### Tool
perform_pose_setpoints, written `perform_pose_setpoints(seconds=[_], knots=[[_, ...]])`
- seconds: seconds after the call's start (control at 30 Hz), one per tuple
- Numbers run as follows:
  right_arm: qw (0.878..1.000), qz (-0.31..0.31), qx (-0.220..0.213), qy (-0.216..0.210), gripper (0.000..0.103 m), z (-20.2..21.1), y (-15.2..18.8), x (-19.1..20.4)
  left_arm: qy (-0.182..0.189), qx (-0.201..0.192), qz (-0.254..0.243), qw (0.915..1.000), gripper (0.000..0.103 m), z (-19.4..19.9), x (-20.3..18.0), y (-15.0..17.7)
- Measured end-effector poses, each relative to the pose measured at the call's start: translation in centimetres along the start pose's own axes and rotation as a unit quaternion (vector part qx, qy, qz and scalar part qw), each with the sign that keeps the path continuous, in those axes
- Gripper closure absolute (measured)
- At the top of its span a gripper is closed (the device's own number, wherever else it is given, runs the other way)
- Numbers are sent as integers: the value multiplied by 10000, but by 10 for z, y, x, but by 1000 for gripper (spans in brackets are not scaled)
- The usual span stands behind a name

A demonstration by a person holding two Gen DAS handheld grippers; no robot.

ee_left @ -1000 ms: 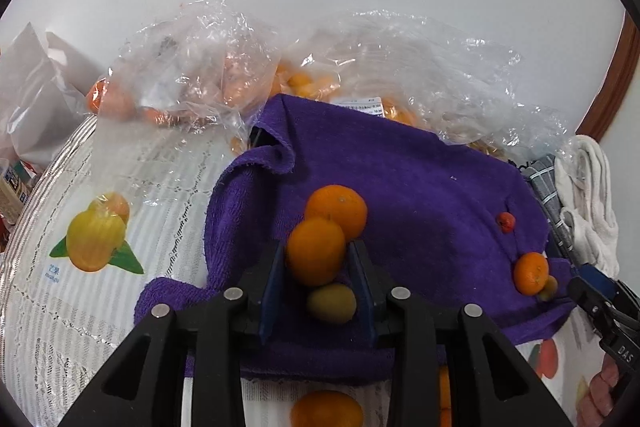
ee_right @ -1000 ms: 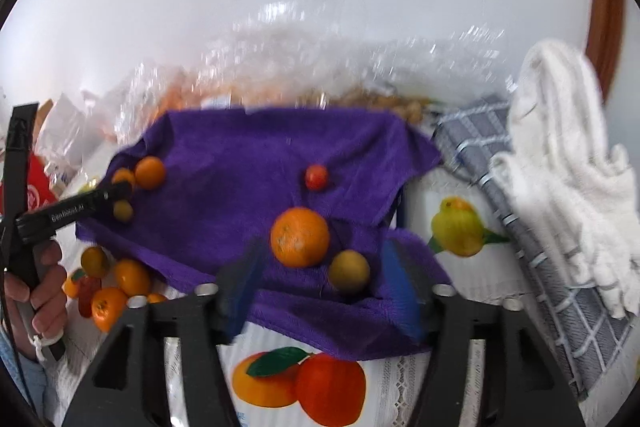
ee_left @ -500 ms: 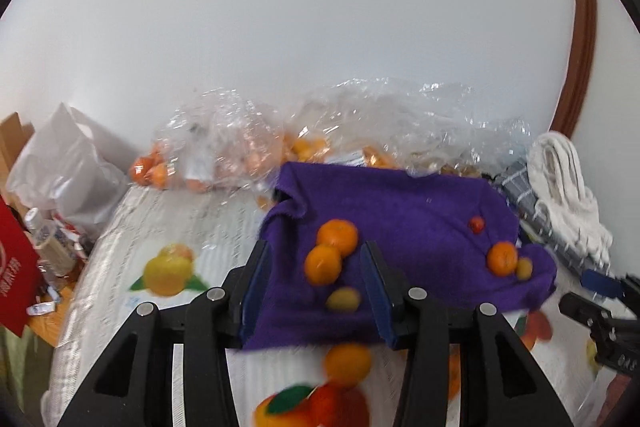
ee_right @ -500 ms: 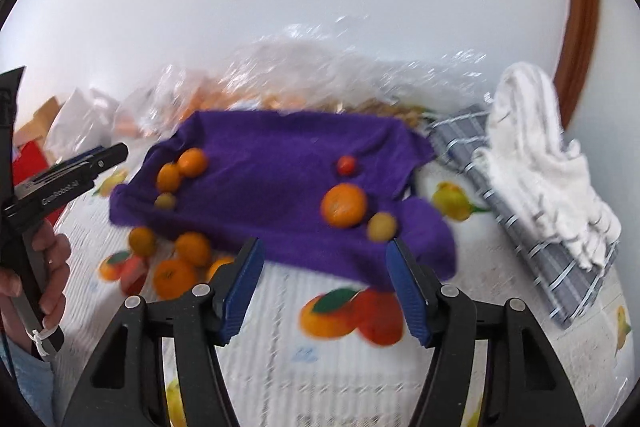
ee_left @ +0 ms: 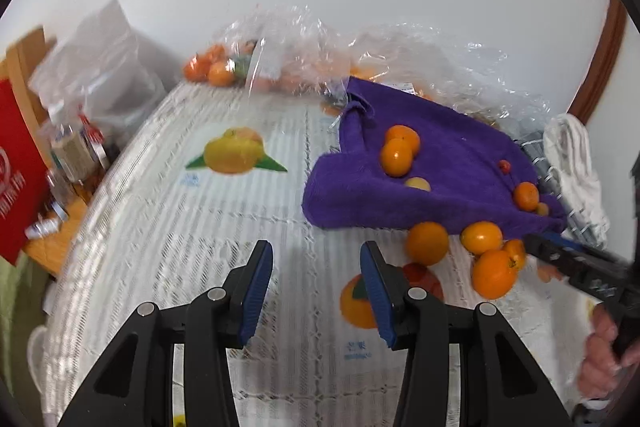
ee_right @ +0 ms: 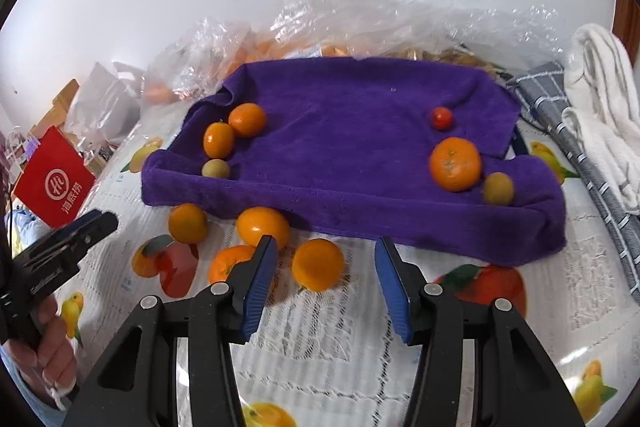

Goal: Organize fruits
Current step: 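Grasp a mandarin orange beside the towel with the right gripper, then grasp another mandarin orange beside the towel with the left gripper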

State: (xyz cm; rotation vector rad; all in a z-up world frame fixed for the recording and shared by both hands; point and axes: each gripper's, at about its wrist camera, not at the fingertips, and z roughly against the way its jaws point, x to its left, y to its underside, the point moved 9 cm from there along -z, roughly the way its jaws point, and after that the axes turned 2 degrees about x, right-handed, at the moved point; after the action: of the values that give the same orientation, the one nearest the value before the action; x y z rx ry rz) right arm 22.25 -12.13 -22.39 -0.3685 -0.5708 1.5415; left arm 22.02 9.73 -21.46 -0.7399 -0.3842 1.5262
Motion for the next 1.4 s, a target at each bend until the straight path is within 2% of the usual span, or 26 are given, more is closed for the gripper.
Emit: perform_pose_setpoints(seconds=[0.1,0.37,0.43,0.47,0.6,0.7,0.77,0.93,1.03,1.1,1.13,1.23,1.4], knots=[[9999,-23,146,90,58,-13,3,1,-6,-95,45,9999,59,2,1,-1],[9995,1,313,18,60,-29,10,3,-54,-232,-128,9996,59,5,-9,-1],[9997,91,241,-23,71,-28,9,6,-81,-266,-223,9994,59,5,-12,-1],[9996,121,233,-84,71,-27,9,7,-100,-292,-272,9992,59,6,-13,-1],[9996,140,16,243,71,-11,6,-8,-173,-292,-372,9987,59,4,-14,-1],[9987,210,-120,458,71,1,6,-27,-42,-93,-361,9993,59,-2,-16,2],[9976,367,-46,588,71,2,11,-35,48,26,-404,9992,59,-5,-19,5],[9973,547,149,474,71,-9,24,-45,-2,101,-648,9978,59,-9,-26,11],[9972,552,135,485,66,-13,26,-47,-208,22,-692,9974,59,-9,-24,11],[9969,563,143,525,67,-18,26,-49,-131,6,-760,9970,59,-7,-27,11],[9972,545,135,494,72,-18,26,-49,-100,20,-755,9971,59,-7,-28,11],[9982,481,52,356,72,-10,18,-53,-45,112,-804,9967,59,-10,-31,13],[9976,491,-248,421,72,3,7,-64,128,145,-746,9970,59,-5,-42,11]])
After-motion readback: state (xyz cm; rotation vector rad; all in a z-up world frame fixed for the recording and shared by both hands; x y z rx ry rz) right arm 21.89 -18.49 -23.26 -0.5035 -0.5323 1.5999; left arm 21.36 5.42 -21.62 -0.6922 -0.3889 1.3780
